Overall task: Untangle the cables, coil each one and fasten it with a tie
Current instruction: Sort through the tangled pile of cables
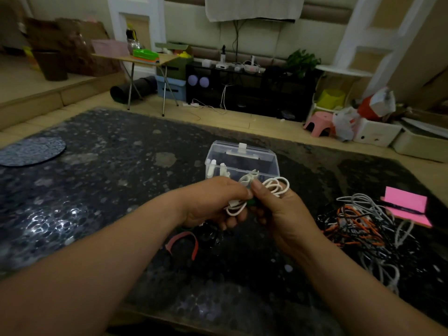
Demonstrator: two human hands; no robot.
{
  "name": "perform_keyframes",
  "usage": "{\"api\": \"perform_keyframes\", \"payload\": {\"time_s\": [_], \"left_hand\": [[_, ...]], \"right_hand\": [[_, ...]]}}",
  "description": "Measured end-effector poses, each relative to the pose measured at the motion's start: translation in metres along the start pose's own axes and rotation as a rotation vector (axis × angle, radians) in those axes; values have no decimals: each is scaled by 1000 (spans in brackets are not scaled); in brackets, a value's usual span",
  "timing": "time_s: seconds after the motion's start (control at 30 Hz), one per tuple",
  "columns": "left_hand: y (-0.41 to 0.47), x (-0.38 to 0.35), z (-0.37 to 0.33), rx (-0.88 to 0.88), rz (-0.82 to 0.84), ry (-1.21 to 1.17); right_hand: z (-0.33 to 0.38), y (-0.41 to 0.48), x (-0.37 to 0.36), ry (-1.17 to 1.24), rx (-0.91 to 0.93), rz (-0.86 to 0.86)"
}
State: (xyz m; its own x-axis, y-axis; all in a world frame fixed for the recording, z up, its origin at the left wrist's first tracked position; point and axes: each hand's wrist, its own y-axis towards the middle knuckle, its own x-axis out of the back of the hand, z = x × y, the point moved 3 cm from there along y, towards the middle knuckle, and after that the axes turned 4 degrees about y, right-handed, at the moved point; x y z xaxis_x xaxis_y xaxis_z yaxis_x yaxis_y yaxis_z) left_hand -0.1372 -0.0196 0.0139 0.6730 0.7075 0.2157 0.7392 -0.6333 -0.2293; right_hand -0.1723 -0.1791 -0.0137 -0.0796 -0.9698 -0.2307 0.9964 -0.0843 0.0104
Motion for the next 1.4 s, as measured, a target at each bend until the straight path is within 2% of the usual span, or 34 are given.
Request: {"api": "perform_keyframes", "payload": {"time_s": [0.2,0.27,0.37,0.43,0.53,0.67,0.7,0.83,0.93,1.1,1.2,1.4], "left_hand": [[14,30,5,-41,-248,47],[19,39,10,-28,-306,82],[26,43,19,-35,-291,168],[30,40,25,-35,-280,220],[40,40,32,-39,-314,239],[43,64,35,-51,-568,431],[42,66,38,-33,-564,532],[36,49,63,118,-322,975],[29,46,64,103,-288,1196],[11,58,59,191,-168,1202],[4,63,59,208,-150,1234],[-1,68,57,283,-114,1286]], "right_hand": [[2,28,6,-141,-139,-61],[17,39,17,-432,4,-69],[23,39,17,-946,232,170],[13,39,14,-1086,288,255],[-3,49,20,-1124,284,167],[-24,64,30,-1268,219,19],[-31,65,29,-1324,208,7],[-51,63,16,-1470,231,20],[-53,62,11,-1471,214,39],[-50,59,8,-1411,170,116],[-51,54,2,-1389,184,137],[-37,48,6,-1343,164,91]]}}
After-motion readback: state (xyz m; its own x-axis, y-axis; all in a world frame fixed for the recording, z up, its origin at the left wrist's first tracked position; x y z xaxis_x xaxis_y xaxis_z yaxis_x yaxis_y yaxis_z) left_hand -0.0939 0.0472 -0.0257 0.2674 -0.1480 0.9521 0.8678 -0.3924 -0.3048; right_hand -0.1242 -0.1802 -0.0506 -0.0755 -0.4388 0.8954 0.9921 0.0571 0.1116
